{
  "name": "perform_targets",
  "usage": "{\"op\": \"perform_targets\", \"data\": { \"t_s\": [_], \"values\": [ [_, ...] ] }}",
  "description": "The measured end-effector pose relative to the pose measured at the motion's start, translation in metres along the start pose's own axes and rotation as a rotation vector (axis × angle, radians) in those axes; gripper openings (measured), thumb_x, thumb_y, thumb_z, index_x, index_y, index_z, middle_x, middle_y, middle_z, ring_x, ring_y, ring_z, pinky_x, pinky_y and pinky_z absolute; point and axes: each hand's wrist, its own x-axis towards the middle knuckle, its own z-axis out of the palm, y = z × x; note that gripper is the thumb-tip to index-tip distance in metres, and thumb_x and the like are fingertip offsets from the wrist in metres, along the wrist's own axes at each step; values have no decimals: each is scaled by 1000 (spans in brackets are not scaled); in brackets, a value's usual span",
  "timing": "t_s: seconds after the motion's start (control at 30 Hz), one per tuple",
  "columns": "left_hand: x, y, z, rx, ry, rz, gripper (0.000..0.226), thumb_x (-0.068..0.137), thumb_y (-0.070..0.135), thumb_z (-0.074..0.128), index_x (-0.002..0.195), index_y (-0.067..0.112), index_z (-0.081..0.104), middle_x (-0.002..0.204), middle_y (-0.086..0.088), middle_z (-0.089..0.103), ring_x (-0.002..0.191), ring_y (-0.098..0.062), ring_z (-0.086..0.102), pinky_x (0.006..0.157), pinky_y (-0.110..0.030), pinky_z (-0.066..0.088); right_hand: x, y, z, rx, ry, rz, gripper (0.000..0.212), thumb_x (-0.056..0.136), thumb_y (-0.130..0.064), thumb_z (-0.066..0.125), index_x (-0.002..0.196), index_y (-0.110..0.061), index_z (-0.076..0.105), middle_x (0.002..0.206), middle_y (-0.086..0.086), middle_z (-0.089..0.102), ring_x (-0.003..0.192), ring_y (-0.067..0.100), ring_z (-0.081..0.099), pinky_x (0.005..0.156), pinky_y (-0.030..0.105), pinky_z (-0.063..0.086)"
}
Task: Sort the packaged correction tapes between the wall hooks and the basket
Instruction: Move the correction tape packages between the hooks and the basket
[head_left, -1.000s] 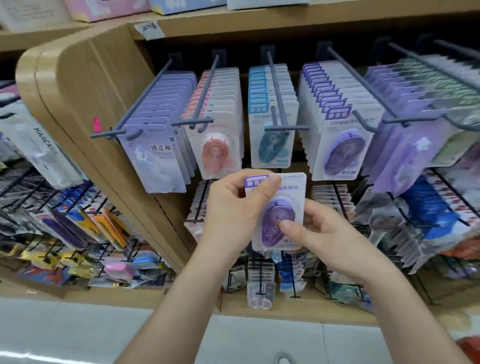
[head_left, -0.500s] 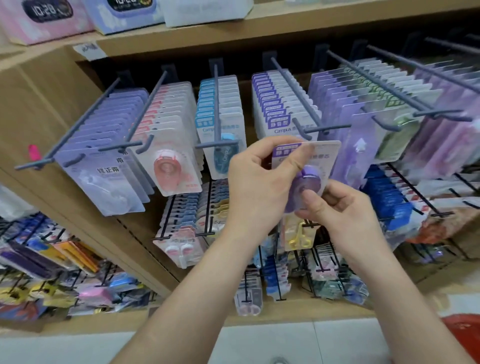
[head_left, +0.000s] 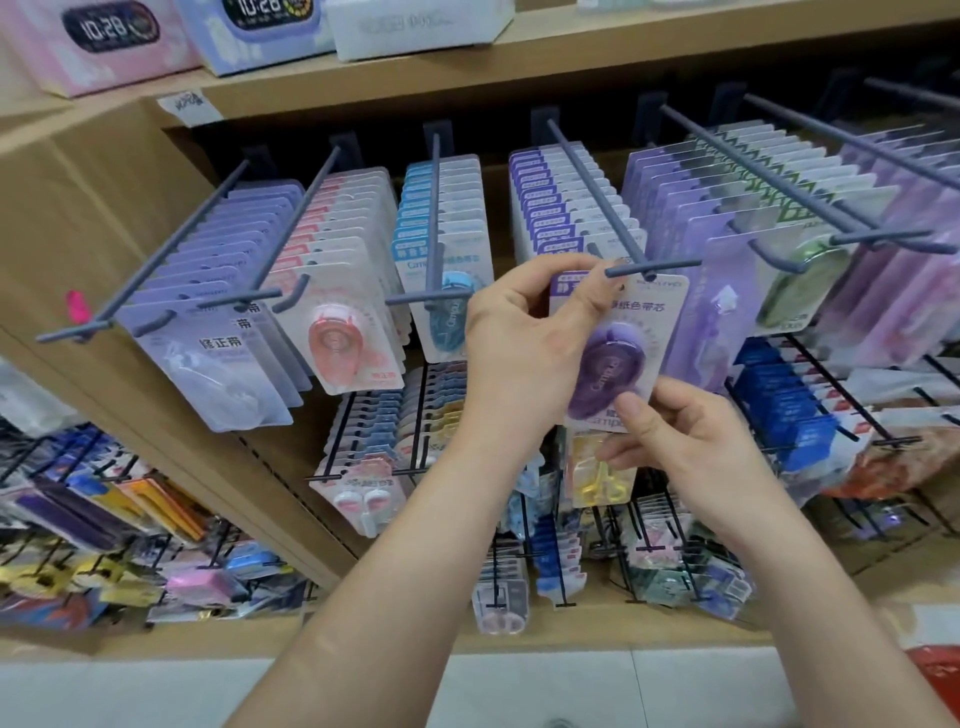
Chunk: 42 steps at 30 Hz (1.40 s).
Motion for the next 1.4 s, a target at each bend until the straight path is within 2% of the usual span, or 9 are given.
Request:
{"op": "perform_targets", "data": {
  "t_s": [0.17, 0.33, 0.47, 0.7, 0.83, 1.0, 1.2, 1.33, 1.4],
  "values": [
    [3, -1, 4, -59, 6, -75, 12, 89, 10, 69, 81, 20, 68, 78, 6, 69, 74, -1, 65, 68, -17, 53, 5, 8, 0, -8, 65, -2, 23, 83, -34, 60, 95, -20, 74, 86, 3, 77, 71, 20, 74, 66, 27, 60],
    [-7, -12, -4, 25, -55, -81, 23, 95, 4, 59, 103, 25, 63, 98, 6, 71, 90, -2, 67, 82, -21, 54, 8, 13, 0, -55, 150, 12, 24, 89, -29, 61, 92, -8, 72, 86, 14, 75, 66, 21, 73, 63, 30, 61],
    [-19, -28, -21, 220, -49, -94, 23, 94, 7, 63, 89, 28, 68, 83, 13, 72, 80, 0, 66, 76, -18, 52, 13, 11, 1, -117, 184, 11, 14, 97, -14, 59, 93, -9, 71, 86, 18, 74, 64, 15, 72, 59, 21, 57],
    [-2, -43, -16, 408, 125, 12, 21, 93, 16, 66, 84, 35, 67, 71, 25, 67, 72, 1, 63, 71, -18, 52, 17, 15, -7, -289, 214, 32, 25, 95, -18, 63, 93, -42, 67, 86, -1, 75, 82, 19, 72, 83, 49, 59],
    [2, -52, -15, 475, 151, 81, 12, 94, 19, 65, 88, 27, 71, 74, 14, 67, 75, -12, 63, 73, -33, 52, 2, 9, -17, -302, 250, 61, 27, 95, -11, 61, 98, -38, 67, 82, -1, 74, 80, 17, 71, 81, 46, 60],
    [-5, -49, -20, 481, 58, 85, 6, 94, 21, 65, 92, 27, 68, 76, 19, 64, 72, 3, 60, 70, -17, 49, -27, 4, -18, -315, 255, 111, 26, 96, -9, 59, 98, -33, 68, 81, -1, 74, 73, 10, 71, 72, 33, 57],
    [-42, -45, -41, 472, 60, 195, 16, 91, 15, 68, 103, 25, 63, 89, 1, 63, 77, -6, 57, 70, -10, 45, -85, 7, -27, -410, 362, 167, 26, 95, -7, 61, 94, -32, 70, 78, -2, 74, 74, 15, 71, 67, 25, 56],
    [-77, -52, -42, 474, -160, 264, 12, 92, 10, 66, 96, 20, 71, 87, 8, 64, 81, -1, 59, 72, -8, 44, -130, 11, -38, -541, 437, 225, 25, 92, -10, 65, 92, -34, 71, 77, -4, 73, 76, 18, 70, 75, 39, 58],
    [-93, -60, -34, 483, -310, 278, 13, 91, 8, 68, 95, 18, 73, 86, 8, 66, 81, -3, 60, 72, -12, 46, -156, 11, -46, -664, 435, 269, 22, 92, -16, 65, 92, -37, 69, 76, -12, 72, 77, 14, 69, 75, 35, 56]
  ]
}}
